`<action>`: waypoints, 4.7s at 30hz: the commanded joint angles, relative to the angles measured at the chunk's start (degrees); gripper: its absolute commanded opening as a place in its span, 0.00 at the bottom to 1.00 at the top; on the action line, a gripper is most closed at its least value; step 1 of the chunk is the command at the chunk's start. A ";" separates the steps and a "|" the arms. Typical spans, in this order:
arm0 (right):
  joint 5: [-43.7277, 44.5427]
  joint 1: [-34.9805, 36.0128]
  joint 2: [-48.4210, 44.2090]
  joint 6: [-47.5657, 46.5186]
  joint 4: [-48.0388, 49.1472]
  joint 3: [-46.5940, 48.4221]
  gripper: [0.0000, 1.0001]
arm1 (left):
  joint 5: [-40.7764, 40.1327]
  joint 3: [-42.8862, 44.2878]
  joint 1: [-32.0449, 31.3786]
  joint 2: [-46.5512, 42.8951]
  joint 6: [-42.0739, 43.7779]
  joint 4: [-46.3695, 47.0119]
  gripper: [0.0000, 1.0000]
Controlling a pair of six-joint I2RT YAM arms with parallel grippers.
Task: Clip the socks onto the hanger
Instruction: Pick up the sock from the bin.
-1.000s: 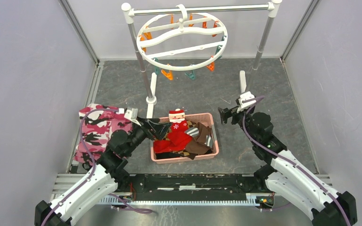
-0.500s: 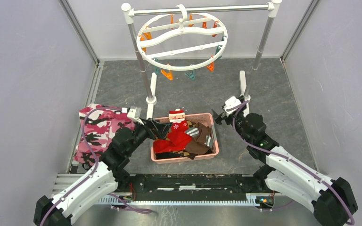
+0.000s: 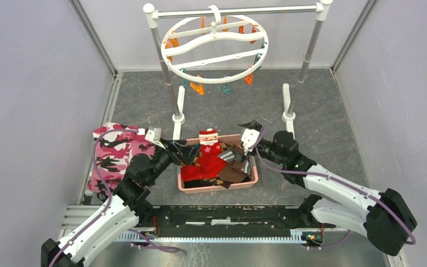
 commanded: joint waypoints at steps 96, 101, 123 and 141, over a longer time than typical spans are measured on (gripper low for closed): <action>8.40 7.86 13.60 18.38 -16.55 14.21 0.58 | -2.02 -0.52 0.23 -9.94 -1.92 -9.73 0.98; 7.51 8.14 5.78 17.49 -19.10 11.63 0.61 | -1.82 -1.88 0.22 -10.52 -3.23 -8.68 0.98; 13.40 12.89 12.46 12.45 -25.04 14.24 0.42 | 2.25 -3.76 0.18 -10.22 -4.94 -3.04 0.97; 14.80 12.76 11.46 13.77 -23.93 14.86 0.40 | 4.61 -4.69 0.19 -9.86 -6.51 -0.37 0.96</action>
